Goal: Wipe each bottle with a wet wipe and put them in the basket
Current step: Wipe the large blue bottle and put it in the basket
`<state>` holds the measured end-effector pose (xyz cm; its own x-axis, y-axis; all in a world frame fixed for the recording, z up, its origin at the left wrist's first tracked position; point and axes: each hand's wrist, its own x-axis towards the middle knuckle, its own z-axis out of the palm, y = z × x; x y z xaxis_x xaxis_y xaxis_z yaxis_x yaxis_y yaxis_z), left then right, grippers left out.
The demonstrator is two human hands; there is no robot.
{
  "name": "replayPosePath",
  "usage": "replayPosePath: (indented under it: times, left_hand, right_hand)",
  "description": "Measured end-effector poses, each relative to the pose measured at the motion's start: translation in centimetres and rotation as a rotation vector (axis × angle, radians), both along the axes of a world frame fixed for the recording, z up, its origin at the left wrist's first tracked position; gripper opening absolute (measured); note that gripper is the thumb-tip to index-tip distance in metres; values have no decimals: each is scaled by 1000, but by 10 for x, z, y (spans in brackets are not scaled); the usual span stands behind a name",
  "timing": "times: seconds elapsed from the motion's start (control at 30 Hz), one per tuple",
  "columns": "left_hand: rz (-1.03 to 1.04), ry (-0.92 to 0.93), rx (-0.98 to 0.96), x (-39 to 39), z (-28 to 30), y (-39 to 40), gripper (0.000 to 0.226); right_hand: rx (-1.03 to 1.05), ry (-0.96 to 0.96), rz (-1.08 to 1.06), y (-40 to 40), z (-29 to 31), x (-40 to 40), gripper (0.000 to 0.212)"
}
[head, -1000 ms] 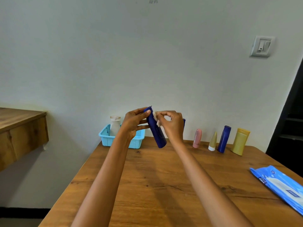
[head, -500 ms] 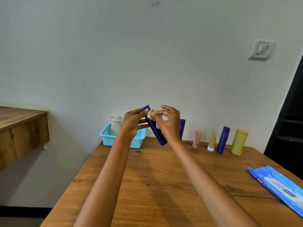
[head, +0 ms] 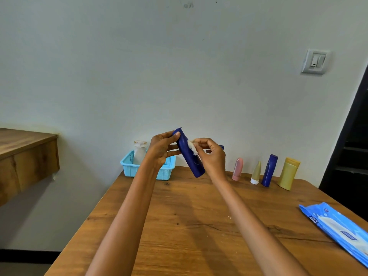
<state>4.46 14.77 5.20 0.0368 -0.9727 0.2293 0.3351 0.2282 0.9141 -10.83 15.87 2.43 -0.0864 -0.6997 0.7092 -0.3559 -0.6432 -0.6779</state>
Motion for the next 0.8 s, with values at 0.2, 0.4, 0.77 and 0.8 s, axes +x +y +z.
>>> replayPosePath:
  times: [0.2,0.4,0.77,0.8]
  left_hand:
    - [49,62,25,4,-1,0,35]
    - [41,48,25,-1,-4,3,25]
    - [127,116,72,11,-11,-5,32]
    - [121,118,71,10,-11,-5,33]
  right_hand:
    - [-152,215,-32,10,-19,-1,30]
    - [-7,86,-97,-1,-19,-14,24]
    - [-39,274,-78,11,-49,-24,27]
    - [-40,248,-114,8,-47,-25,26]
